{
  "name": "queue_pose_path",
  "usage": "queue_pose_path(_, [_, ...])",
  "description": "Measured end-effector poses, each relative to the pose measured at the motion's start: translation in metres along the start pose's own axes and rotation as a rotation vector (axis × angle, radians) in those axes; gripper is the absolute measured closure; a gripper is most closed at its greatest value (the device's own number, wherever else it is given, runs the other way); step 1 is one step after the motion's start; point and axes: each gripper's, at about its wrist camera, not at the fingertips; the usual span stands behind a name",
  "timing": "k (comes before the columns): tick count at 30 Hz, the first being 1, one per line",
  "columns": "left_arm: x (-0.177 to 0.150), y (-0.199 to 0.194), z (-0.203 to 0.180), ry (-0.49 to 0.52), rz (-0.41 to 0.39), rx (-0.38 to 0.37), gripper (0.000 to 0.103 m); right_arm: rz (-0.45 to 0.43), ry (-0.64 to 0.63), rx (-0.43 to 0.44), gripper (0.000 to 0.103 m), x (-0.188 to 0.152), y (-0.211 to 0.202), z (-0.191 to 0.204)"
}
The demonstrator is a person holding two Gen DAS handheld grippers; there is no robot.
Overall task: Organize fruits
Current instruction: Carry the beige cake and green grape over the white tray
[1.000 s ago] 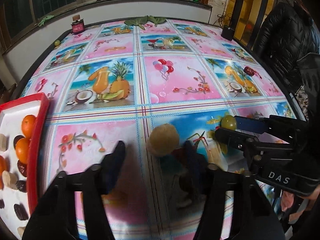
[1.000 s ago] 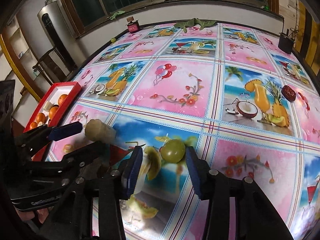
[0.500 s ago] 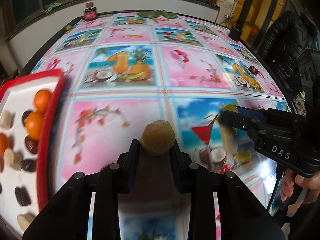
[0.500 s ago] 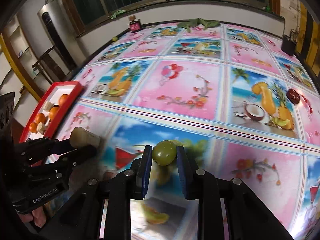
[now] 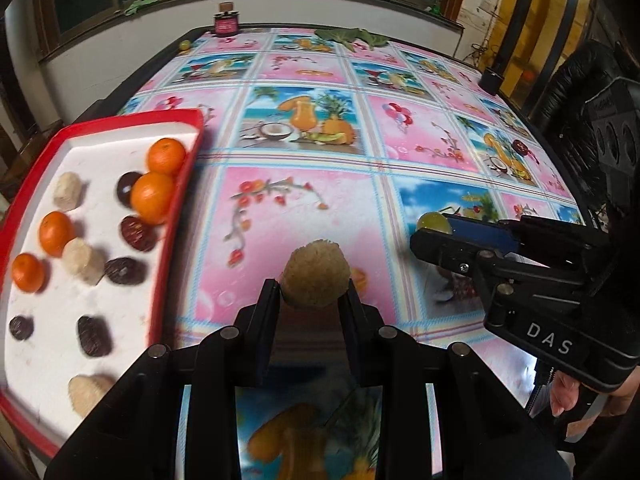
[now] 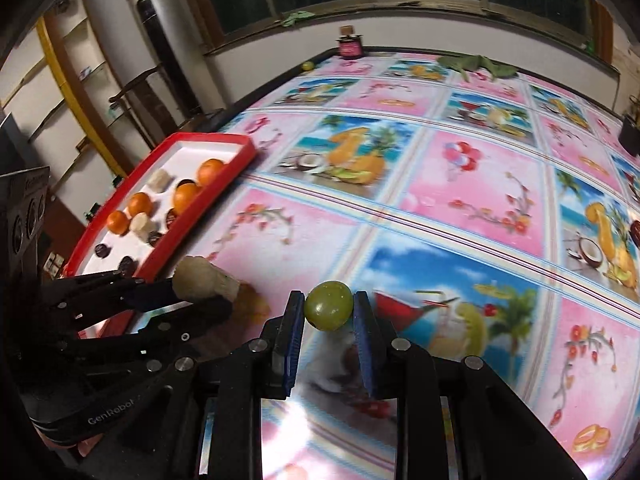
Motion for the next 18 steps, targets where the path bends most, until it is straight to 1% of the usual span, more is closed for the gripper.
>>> queue_pose_path(9, [-0.023,-0.028,0.029,-0.063,-0.022,0.021,0.075,-0.006,-0.055,0.051,0.078,-0.002,-0.003,0.032])
queue_pose_path(18, [-0.037,-0.056,0.060,-0.127,-0.065,0.074,0.075,0.004,-0.117,0.109,0.078,-0.006,0.000,0.066])
Point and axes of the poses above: each gripper's, at about its wrist camera, not at the fingertips, and y roughly the way its jaws point, z to its left, x to its top, and after that the axes turned 2 degrees about x, right-handed
